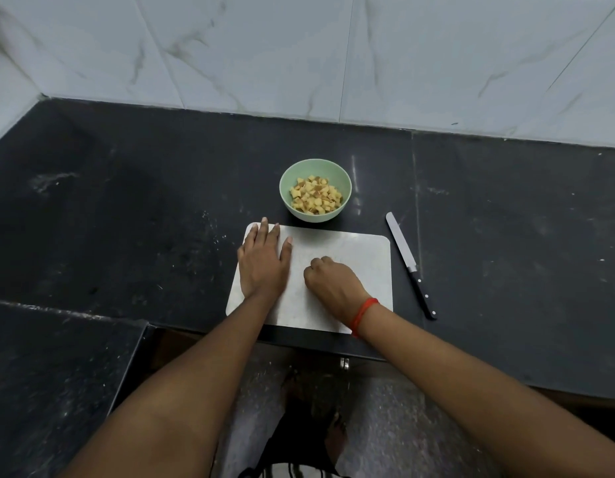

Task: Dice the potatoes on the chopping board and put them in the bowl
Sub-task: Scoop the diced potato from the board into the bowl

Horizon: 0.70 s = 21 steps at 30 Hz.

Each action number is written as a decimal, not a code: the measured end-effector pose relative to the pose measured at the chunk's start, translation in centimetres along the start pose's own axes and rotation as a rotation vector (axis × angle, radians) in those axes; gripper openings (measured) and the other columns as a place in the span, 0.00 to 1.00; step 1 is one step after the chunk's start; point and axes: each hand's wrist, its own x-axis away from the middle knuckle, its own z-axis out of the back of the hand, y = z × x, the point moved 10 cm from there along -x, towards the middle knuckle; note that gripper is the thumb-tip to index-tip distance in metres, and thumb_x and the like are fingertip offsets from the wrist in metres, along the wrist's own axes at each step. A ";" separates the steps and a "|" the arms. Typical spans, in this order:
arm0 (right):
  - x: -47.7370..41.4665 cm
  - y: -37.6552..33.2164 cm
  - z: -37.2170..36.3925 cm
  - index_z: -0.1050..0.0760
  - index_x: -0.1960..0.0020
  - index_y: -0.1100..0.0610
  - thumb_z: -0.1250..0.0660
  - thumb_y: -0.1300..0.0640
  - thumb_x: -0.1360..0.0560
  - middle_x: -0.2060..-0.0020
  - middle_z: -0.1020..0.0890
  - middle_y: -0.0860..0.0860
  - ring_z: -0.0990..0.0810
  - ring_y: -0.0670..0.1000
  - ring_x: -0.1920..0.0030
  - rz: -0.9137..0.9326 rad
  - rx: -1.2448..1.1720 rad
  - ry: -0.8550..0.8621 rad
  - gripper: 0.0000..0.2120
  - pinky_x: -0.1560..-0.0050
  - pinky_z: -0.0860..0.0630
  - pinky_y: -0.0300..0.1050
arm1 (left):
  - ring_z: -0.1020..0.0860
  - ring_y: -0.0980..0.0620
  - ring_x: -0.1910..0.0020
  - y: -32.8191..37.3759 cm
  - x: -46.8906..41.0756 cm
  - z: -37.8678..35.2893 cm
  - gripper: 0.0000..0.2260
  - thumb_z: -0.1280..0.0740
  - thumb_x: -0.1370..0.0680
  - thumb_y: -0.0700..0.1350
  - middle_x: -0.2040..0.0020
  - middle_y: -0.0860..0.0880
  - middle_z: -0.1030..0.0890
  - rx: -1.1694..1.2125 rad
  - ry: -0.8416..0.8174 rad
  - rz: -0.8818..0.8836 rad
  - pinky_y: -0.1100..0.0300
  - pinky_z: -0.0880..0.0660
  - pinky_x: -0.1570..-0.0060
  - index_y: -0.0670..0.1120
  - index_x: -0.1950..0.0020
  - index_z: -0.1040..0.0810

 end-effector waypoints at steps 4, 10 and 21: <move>-0.4 7.2 0.3 0.17 0.55 0.61 0.33 0.63 0.26 0.55 0.16 0.55 0.18 0.57 0.53 -0.437 -0.552 0.134 0.06 0.52 0.26 0.45 | 0.41 0.48 0.20 0.0 0.0 -0.1 0.23 0.46 0.15 0.59 0.19 0.50 0.37 -0.006 -0.002 -0.003 0.45 0.37 0.28 0.51 0.23 0.31; 0.8 12.5 1.5 0.14 0.57 0.54 0.23 0.60 0.30 0.64 0.13 0.49 0.13 0.49 0.59 -0.732 -1.299 0.399 0.03 0.50 0.16 0.53 | 0.41 0.48 0.20 -0.1 -0.1 -0.3 0.24 0.47 0.15 0.60 0.19 0.50 0.37 -0.012 -0.009 -0.005 0.45 0.37 0.28 0.52 0.23 0.31; -7.1 13.3 10.1 0.16 0.43 0.58 0.34 0.60 0.22 0.48 0.15 0.56 0.18 0.57 0.47 -0.493 -0.541 0.434 0.11 0.42 0.22 0.55 | 0.41 0.48 0.20 -0.3 -0.1 -0.3 0.24 0.47 0.15 0.61 0.19 0.51 0.37 0.005 -0.005 -0.005 0.45 0.37 0.28 0.52 0.23 0.31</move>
